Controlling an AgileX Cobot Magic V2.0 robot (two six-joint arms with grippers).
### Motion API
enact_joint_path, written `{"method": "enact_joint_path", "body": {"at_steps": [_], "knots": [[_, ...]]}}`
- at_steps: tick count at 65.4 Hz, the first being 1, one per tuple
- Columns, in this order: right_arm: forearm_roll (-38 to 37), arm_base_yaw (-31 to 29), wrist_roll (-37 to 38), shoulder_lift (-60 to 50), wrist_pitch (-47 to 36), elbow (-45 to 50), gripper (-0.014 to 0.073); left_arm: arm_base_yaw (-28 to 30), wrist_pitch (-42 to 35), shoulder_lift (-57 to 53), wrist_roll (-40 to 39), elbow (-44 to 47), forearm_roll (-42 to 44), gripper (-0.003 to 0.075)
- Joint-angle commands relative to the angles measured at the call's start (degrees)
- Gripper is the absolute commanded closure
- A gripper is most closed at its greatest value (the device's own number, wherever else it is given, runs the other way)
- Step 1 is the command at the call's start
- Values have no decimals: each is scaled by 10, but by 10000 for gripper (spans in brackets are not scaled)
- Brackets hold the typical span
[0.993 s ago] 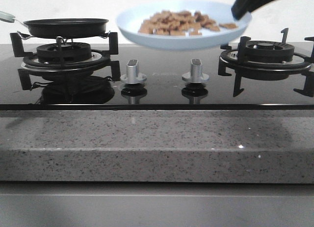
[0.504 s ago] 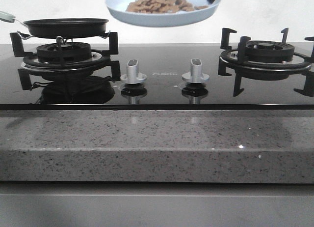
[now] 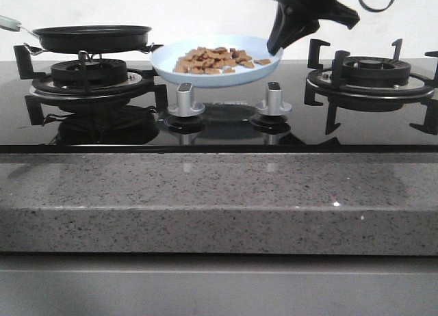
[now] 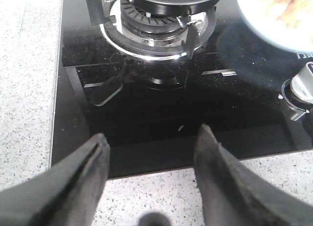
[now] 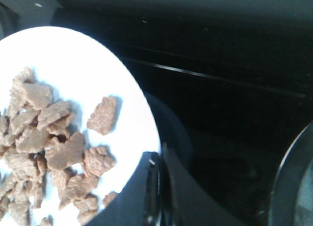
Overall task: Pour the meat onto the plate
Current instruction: 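Carry the meat-filled plate with the right gripper toward the stove center, then lower the plate between the knobs and open the right gripper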
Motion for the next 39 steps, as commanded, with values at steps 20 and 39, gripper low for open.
{"method": "enact_joint_path", "body": {"at_steps": [20, 39], "knots": [[-20, -3, -4, -28, -28, -26, 529, -5, -40, -3, -5, -16, -6, 336], [-67, -3, -4, -43, -8, -28, 193, -5, -40, -3, -5, -16, -6, 336]]}}
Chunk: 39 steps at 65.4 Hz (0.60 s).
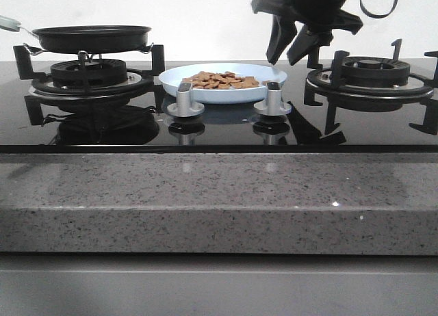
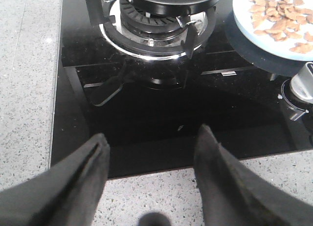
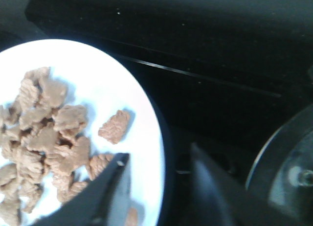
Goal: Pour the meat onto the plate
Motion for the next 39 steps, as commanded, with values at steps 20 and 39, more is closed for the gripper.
{"method": "enact_joint_path", "body": {"at_steps": [20, 39], "knots": [[-40, 3, -3, -189, 44, 32, 194, -5, -40, -3, -5, -16, -6, 335], [-83, 4, -3, -427, -34, 313, 194, -5, -40, -3, -5, -16, -6, 336]]}}
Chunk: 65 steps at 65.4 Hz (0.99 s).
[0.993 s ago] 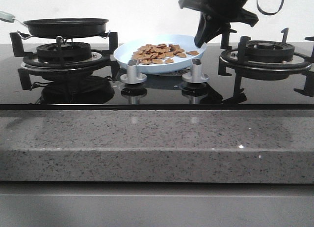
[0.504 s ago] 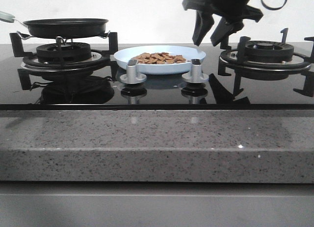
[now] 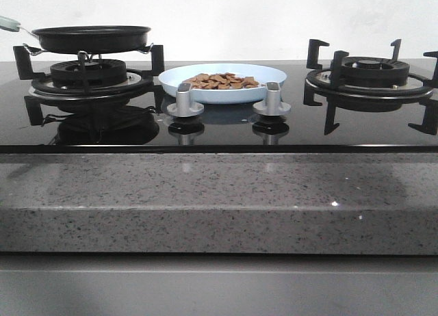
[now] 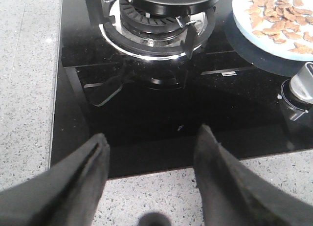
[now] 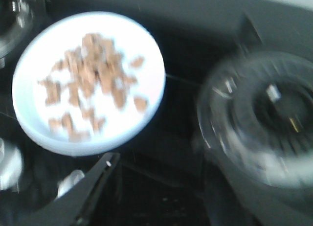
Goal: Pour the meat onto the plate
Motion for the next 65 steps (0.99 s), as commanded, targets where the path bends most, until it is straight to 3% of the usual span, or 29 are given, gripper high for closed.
{"method": "enact_joint_path", "body": {"at_steps": [1, 30, 48, 65], "knots": [[-21, 1, -3, -97, -43, 63, 194, -5, -40, -3, -5, -16, -6, 336], [-43, 1, 9, -441, 2, 350, 194, -5, -40, -3, -5, -16, -6, 336], [-43, 1, 13, -566, 48, 402, 194, -5, -40, -3, -5, -16, -6, 336], [-43, 1, 31, -581, 70, 404, 194, -5, -43, -3, -5, -16, -6, 336]]}}
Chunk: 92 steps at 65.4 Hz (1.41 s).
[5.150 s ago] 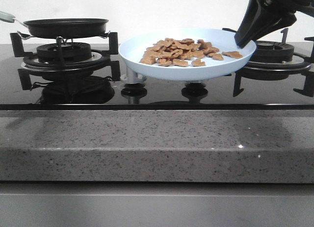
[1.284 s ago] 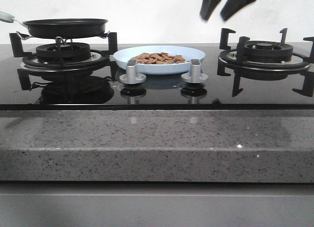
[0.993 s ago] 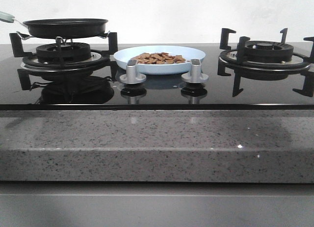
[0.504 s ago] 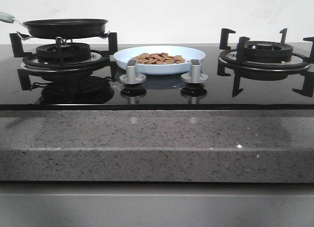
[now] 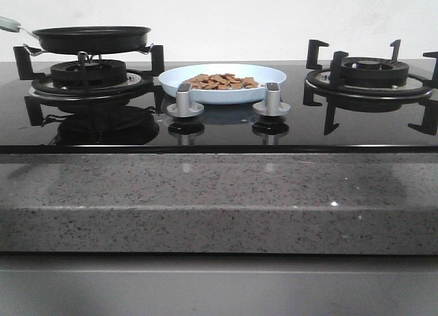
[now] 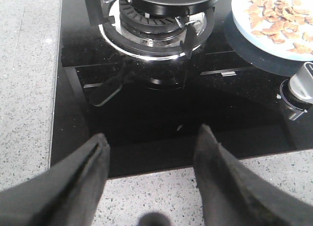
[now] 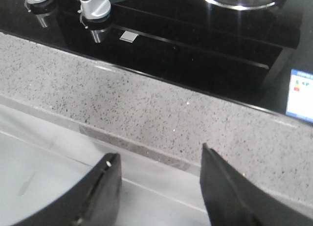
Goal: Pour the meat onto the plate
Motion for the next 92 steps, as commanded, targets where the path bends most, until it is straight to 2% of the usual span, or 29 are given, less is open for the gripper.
{"method": "enact_joint_path", "body": {"at_steps": [1, 22, 26, 30, 34, 44, 53, 92], "knots": [[-2, 1, 6, 3, -27, -12, 194, -5, -45, -3, -5, -16, -6, 336], [-2, 1, 6, 3, -28, -12, 194, -5, -56, -3, -5, -16, -20, 337], [-2, 1, 6, 3, -28, -12, 196, -5, -56, -3, -5, -16, -20, 362], [-2, 1, 6, 3, -28, -12, 224, -5, -55, -3, -5, -16, -20, 424], [-2, 1, 6, 3, -28, -12, 293, -5, -55, -3, -5, -16, -20, 518], [-2, 1, 6, 3, -28, -12, 510, -5, -55, -3, -5, -16, -20, 738], [-2, 1, 6, 3, -27, -12, 670, -5, -55, -3, -5, -16, -20, 741], [-3, 1, 6, 3, -23, -12, 663, -5, -56, -3, -5, -16, -20, 741]]}}
